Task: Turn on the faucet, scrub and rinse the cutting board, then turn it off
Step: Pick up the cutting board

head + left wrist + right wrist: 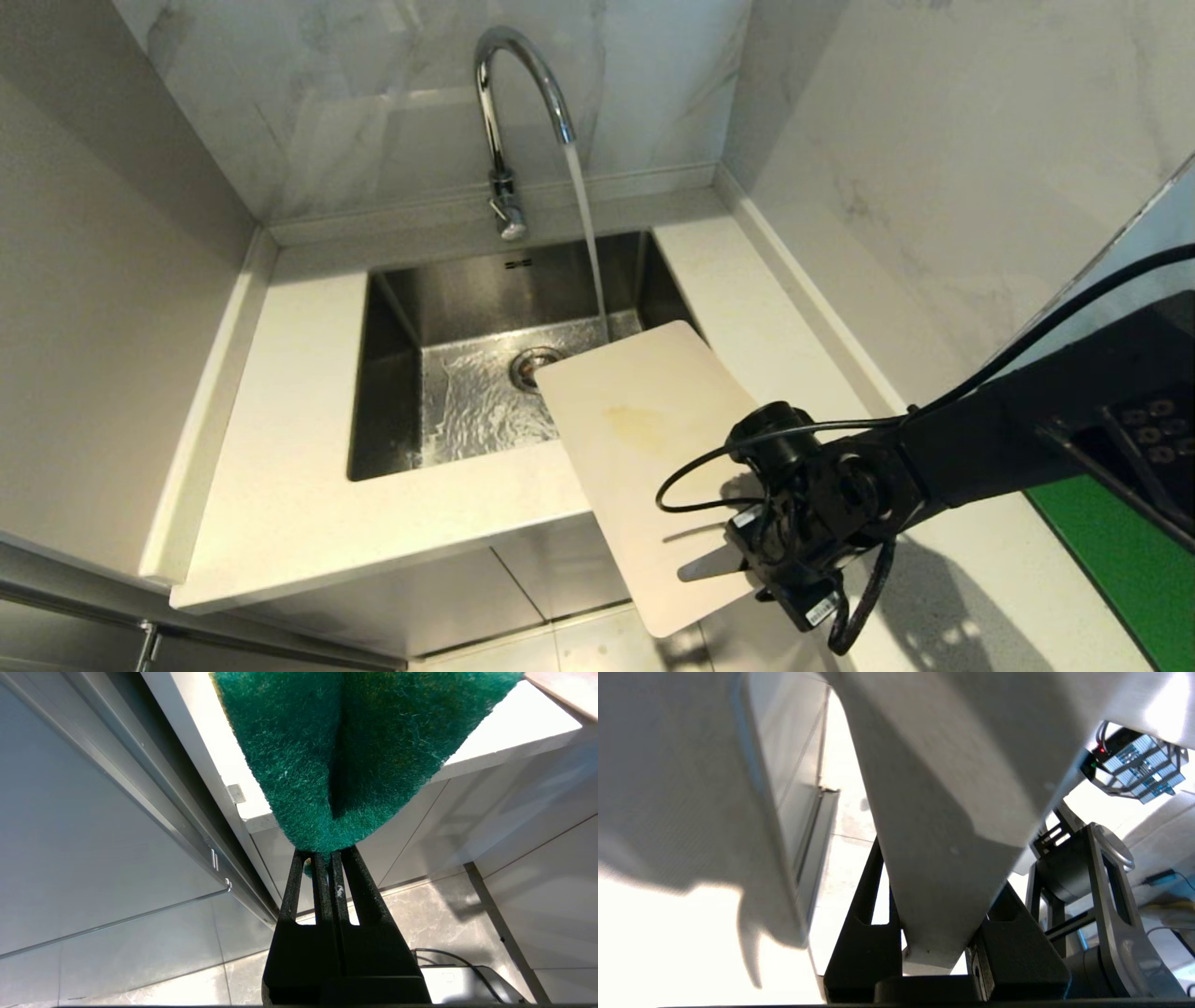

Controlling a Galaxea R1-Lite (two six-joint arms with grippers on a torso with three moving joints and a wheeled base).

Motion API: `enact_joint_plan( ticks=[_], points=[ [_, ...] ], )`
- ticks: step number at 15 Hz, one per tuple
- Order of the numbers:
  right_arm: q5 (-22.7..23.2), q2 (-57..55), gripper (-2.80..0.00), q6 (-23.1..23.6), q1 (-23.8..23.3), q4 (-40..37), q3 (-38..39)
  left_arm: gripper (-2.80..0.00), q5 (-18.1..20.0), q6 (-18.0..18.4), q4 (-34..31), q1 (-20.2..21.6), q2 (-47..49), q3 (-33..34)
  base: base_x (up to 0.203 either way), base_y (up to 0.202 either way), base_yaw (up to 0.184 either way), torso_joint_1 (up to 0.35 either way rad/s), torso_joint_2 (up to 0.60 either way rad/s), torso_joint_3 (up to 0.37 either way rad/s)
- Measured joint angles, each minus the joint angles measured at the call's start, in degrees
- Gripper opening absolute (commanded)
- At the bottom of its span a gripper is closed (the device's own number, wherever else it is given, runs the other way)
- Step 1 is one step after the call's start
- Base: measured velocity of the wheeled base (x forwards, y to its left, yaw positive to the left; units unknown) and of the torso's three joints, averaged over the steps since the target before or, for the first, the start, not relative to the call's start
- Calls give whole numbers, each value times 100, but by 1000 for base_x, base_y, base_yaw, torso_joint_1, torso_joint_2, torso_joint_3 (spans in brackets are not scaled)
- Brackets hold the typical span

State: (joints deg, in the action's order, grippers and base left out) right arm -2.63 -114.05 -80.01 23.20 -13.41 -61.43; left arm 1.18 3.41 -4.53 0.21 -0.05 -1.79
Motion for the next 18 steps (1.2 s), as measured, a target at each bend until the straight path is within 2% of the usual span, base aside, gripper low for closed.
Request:
enact_joint_plan(
  ticks=[5,9,18],
  points=[
    [-146,882,-280,5,-5,-724,-48,-280,0,0,-1,-2,0,0,0,0,0,0,0,0],
    [-188,1490,-280,68,-2,-1322,-369,-280,0,-2,0,0,0,0,0,0,0,0,0,0],
    [-191,2243,-280,1416,-2,-2312,-1455,-280,4,0,-1,0,0,0,0,0,0,0,0,0]
  ],
)
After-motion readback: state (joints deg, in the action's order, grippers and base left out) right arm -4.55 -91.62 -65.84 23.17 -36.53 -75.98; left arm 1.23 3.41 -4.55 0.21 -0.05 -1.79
